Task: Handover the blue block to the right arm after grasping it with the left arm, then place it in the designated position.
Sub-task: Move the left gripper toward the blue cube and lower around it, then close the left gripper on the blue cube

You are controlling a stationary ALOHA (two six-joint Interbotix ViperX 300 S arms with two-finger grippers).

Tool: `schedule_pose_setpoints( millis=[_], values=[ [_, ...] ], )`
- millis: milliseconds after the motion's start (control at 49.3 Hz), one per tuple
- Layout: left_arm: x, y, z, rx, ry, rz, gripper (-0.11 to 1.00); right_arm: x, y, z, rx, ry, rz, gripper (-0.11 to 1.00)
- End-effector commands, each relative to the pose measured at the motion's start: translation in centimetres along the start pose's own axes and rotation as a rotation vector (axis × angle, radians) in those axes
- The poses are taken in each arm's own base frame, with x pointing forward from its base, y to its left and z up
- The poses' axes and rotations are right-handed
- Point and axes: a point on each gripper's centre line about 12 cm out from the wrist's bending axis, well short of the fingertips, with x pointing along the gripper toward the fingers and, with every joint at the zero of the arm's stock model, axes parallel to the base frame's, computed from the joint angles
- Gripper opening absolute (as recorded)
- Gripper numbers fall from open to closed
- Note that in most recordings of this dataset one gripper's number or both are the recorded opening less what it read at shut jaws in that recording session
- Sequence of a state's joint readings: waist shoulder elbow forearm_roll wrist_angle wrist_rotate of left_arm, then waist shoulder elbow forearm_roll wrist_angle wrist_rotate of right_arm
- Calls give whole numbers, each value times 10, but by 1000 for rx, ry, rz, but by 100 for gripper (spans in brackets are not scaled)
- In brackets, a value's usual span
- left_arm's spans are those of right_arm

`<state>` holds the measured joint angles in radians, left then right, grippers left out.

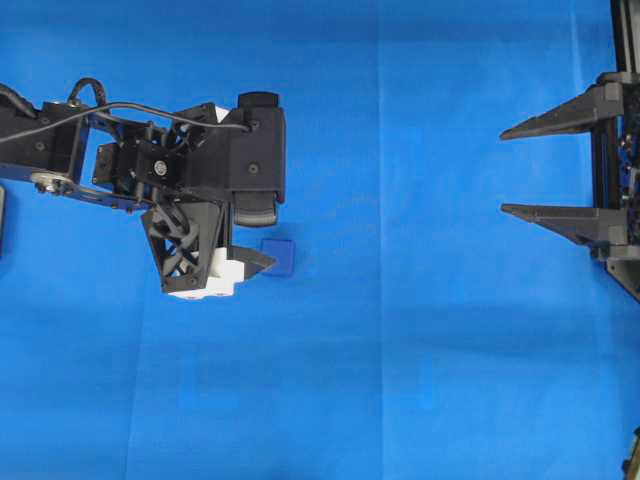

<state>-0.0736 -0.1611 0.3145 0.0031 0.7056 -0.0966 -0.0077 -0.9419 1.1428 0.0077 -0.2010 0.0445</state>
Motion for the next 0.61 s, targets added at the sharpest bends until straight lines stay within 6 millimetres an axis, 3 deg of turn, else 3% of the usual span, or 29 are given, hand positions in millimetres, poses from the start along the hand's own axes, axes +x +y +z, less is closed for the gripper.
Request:
schedule_pose_setpoints(
  millis=[0, 588],
  values=[
    [-10, -1, 11, 4, -41, -4, 93, 3, 0, 11, 3, -28, 0, 96],
    [-5, -1, 7, 6, -31, 0, 93, 3, 0, 11, 5, -28, -1, 96]
  ],
)
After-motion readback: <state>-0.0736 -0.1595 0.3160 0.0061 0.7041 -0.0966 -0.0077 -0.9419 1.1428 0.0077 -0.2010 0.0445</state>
